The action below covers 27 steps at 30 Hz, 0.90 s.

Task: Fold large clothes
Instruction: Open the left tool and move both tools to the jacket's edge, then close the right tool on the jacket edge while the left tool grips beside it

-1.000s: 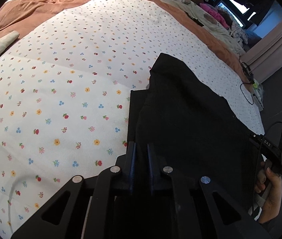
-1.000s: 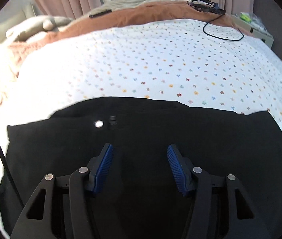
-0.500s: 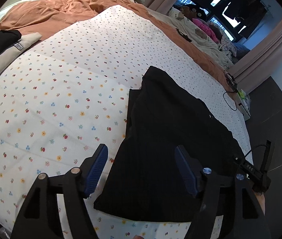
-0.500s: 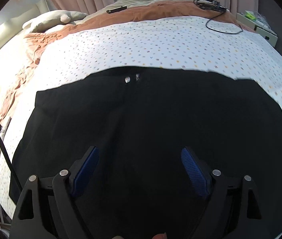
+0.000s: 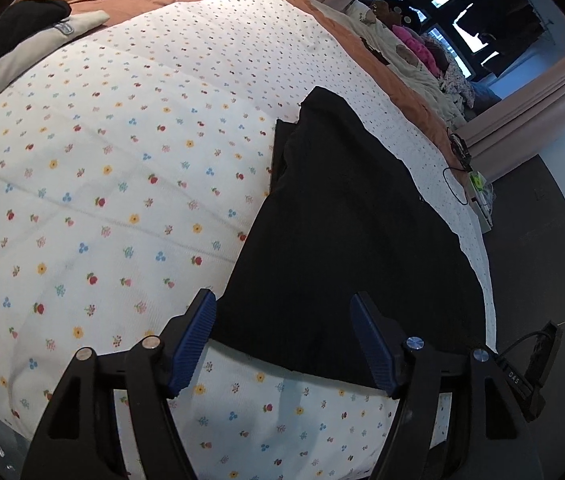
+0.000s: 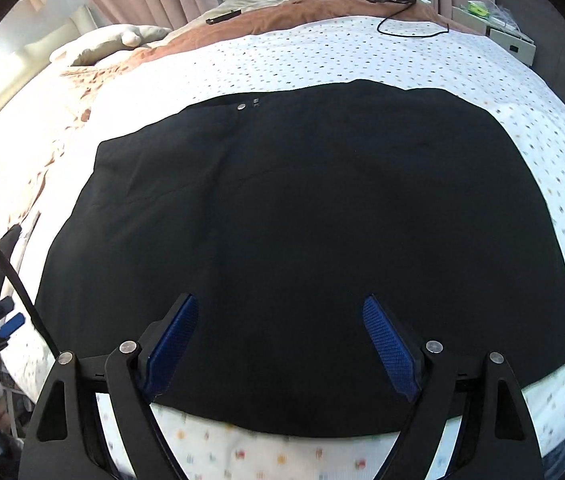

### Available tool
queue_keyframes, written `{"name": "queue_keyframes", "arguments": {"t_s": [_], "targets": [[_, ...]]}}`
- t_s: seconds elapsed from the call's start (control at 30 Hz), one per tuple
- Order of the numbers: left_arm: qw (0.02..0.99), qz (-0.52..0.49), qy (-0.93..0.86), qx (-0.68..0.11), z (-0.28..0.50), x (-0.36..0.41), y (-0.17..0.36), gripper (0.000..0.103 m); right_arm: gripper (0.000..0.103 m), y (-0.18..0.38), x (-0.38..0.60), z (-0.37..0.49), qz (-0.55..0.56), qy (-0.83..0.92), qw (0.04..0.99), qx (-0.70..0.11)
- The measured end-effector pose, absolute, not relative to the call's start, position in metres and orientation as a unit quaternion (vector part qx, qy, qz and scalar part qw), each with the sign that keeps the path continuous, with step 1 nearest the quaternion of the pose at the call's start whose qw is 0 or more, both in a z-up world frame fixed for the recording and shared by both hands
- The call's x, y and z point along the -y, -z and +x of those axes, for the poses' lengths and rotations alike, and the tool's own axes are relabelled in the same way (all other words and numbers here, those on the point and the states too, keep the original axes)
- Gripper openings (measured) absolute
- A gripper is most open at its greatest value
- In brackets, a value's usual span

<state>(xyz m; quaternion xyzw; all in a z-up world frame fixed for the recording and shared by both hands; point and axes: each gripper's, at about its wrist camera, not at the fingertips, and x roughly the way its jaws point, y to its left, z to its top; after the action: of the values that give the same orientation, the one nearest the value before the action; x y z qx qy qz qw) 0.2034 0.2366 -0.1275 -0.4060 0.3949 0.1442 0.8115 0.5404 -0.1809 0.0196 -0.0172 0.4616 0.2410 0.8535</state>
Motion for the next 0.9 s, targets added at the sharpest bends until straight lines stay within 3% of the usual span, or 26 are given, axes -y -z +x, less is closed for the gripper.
{"name": "queue_keyframes", "arguments": {"t_s": [0.33,0.9], "targets": [[0.792,-0.442,-0.135,-0.399,0.186,-0.235,0.158,0.070,0.084,-0.004,0.179,0.499,-0.054,-0.247,0.842,-0.476],[0.779,-0.485,-0.087,-0.388,0.215,-0.242,0.183,0.070,0.080,0.002,0.155,0.521,-0.056,-0.235,0.851,-0.467]]}}
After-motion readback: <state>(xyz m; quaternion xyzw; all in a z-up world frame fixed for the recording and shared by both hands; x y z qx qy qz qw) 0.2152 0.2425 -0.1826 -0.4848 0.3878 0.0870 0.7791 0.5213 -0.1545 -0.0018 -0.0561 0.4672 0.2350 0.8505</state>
